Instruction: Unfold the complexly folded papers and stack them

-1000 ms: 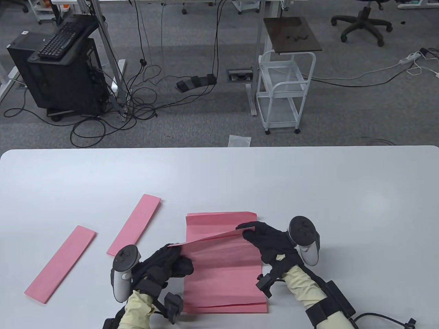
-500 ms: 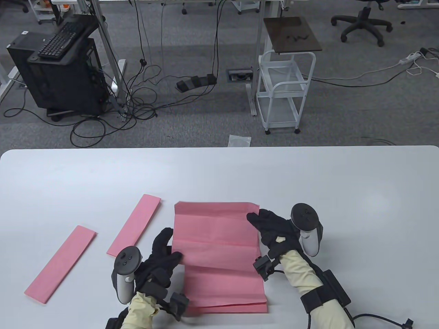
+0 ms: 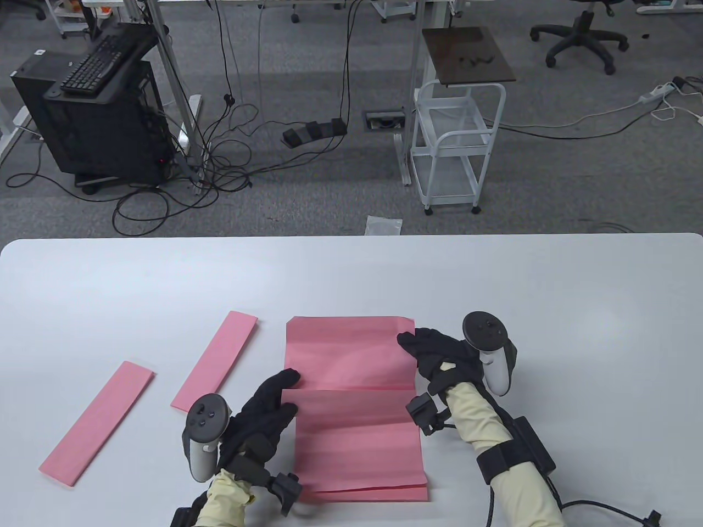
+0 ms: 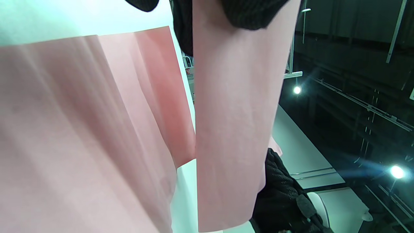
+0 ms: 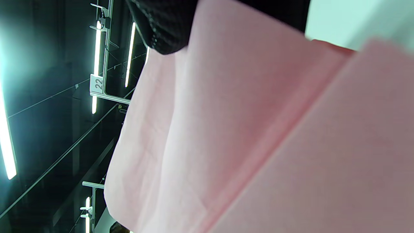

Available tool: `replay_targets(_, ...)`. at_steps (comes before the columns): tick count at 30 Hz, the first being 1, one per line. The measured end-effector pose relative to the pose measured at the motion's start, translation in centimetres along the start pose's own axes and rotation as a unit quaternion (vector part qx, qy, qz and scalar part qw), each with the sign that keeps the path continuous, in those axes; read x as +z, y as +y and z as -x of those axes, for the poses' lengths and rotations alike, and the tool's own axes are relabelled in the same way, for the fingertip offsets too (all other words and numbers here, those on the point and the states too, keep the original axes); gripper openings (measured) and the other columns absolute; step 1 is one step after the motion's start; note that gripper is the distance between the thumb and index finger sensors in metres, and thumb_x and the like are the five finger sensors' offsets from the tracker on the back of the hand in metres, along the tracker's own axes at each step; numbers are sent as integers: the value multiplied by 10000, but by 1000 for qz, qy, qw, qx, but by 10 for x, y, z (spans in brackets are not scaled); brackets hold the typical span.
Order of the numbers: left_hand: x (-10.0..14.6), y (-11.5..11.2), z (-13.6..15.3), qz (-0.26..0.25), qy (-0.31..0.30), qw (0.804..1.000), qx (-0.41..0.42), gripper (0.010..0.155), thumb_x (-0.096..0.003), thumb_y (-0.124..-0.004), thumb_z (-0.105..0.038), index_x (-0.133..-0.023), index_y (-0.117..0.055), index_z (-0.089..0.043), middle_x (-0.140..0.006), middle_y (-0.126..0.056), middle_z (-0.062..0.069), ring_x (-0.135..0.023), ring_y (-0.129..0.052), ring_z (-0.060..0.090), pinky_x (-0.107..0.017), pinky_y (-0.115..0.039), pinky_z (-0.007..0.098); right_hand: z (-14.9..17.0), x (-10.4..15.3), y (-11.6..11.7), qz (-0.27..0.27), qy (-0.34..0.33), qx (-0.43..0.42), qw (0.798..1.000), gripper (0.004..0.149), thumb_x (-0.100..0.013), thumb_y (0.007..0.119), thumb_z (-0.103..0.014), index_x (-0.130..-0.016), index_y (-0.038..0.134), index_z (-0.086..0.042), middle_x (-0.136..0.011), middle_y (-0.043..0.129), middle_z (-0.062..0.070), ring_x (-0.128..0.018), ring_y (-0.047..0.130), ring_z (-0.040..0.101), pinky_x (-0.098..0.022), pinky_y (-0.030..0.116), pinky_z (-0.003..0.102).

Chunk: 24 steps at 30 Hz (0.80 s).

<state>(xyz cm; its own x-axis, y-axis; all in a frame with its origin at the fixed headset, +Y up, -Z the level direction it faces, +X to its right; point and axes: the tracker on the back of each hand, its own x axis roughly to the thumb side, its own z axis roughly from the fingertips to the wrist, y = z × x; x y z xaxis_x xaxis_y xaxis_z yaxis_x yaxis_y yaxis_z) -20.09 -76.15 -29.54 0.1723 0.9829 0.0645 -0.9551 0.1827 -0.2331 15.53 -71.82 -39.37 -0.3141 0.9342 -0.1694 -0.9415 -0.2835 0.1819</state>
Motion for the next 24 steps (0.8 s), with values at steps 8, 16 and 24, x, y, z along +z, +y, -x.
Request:
replay_targets(8, -3, 0, -7, 142, 39, 982, -121, 317, -547, -721, -249, -844, -807, -319, -1210, -302, 109, -1111, -370, 432, -790, -281, 619, 2, -1, -12, -1, -8, -44, 999, 405, -502, 741, -325, -762, 848, -34, -535, 942, 75, -676, 866, 313, -721, 324, 628)
replay_targets(16, 5, -4, -1, 182, 54, 974, -122, 334, -544, -720, -244, -856, -820, -311, -1053, -777, 135, -956, -800, 392, -747, -555, 585, -11, -5, -11, 18, -23, 8, 1000, 404, -498, 744, -329, -761, 853, -42, -536, 945, 71, -682, 868, 309, -725, 322, 626)
replay_targets(24, 9, -2, -3, 192, 36, 979, -66, 513, -568, -699, -457, -988, -737, -165, -1056, -770, 142, -964, -782, 398, -766, -514, 590, -4, -7, -7, 27, -11, 1, 1000, 403, -498, 743, -325, -757, 855, -37, -530, 948, 75, -672, 871, 313, -720, 325, 627)
